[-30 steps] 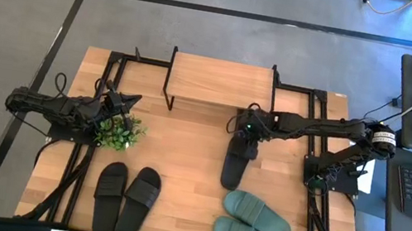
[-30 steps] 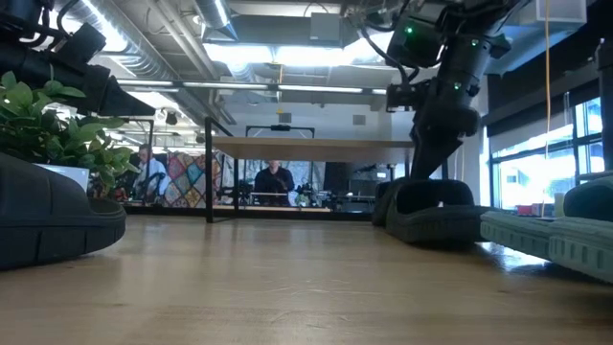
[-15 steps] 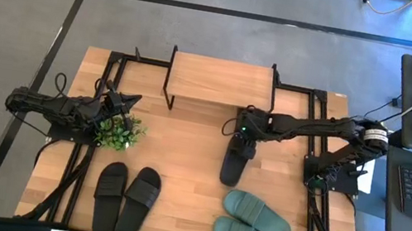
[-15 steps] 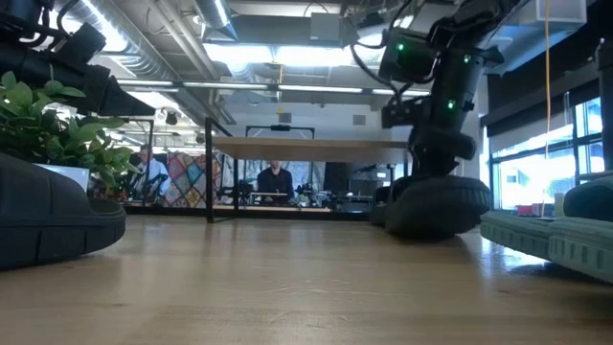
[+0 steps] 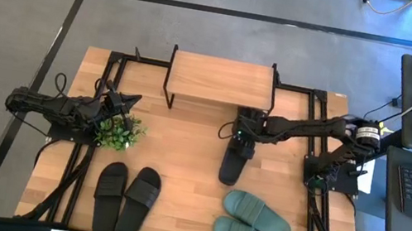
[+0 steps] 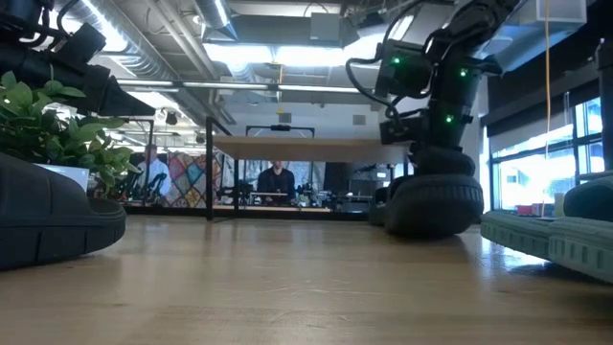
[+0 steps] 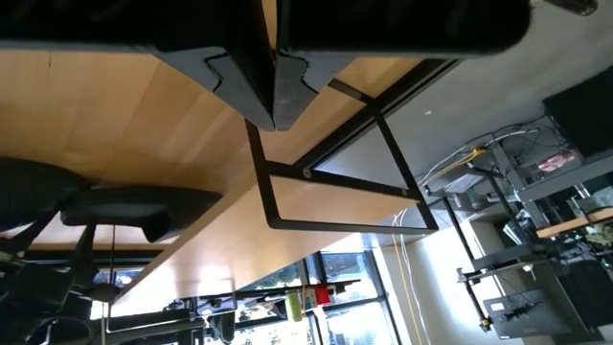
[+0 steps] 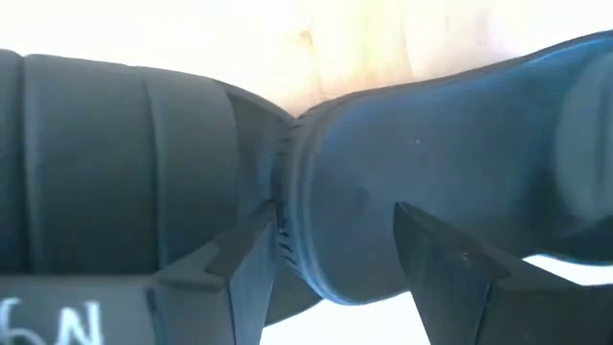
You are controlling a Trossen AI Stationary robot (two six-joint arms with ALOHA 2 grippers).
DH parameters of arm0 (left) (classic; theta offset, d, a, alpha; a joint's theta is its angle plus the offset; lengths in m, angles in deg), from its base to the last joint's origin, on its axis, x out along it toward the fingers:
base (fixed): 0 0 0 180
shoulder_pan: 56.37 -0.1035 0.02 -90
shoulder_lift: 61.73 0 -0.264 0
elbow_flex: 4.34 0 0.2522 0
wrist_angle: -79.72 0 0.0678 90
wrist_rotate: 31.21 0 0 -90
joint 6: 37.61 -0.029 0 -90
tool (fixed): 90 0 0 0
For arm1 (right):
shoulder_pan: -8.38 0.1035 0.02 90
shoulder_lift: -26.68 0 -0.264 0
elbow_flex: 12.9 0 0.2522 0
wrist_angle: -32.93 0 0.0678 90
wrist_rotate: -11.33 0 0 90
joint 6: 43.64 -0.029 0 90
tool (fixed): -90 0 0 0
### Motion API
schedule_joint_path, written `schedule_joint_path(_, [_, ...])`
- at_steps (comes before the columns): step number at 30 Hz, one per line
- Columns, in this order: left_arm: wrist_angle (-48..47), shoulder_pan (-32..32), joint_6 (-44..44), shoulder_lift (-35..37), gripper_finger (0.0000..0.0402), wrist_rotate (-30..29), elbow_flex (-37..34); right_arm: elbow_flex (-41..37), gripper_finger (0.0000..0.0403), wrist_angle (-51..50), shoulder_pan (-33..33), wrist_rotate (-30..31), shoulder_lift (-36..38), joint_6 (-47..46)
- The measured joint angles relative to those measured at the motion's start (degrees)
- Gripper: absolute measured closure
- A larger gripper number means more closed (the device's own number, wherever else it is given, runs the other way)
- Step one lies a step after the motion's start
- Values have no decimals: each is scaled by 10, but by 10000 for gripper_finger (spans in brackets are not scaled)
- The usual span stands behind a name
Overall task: Pick and place slides into the shelf
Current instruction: Put the black slide under the shelf, then move the black slide to the center of the table
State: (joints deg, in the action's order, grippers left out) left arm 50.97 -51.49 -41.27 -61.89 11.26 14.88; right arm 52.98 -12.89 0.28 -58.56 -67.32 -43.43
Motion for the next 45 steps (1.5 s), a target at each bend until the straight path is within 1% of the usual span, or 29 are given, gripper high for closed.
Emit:
schedule_joint_path(6, [0, 0, 0, 0, 401, 0, 0, 0, 196, 0, 23, 100, -1, 0])
schedule_joint_path(8, [0, 0, 0, 0, 401, 0, 0, 0, 196, 0, 27, 113, -1, -1])
schedule_joint_path(12, [0, 0, 0, 0, 401, 0, 0, 0, 196, 0, 28, 113, -1, -1])
schedule_joint_path(17, [0, 0, 0, 0, 401, 0, 0, 0, 196, -4, 34, 107, -1, -1])
schedule_joint_path(25, [0, 0, 0, 0, 401, 0, 0, 18, 196, -14, 67, 105, 0, -5])
schedule_joint_path(32, [0, 0, 0, 0, 401, 0, 0, 70, 196, -110, 105, 102, 1, -71])
schedule_joint_path(37, [0, 0, 0, 0, 401, 0, 0, 113, 196, -171, 149, 102, 1, -120])
schedule_joint_path(39, [0, 0, 0, 0, 401, 0, 0, 132, 196, -184, 170, 86, 1, -122])
schedule_joint_path(43, [0, 0, 0, 0, 401, 0, 0, 166, 196, -185, 202, 9, 1, -151])
schedule_joint_path(45, [0, 0, 0, 0, 401, 0, 0, 177, 196, -184, 215, -16, 2, -173])
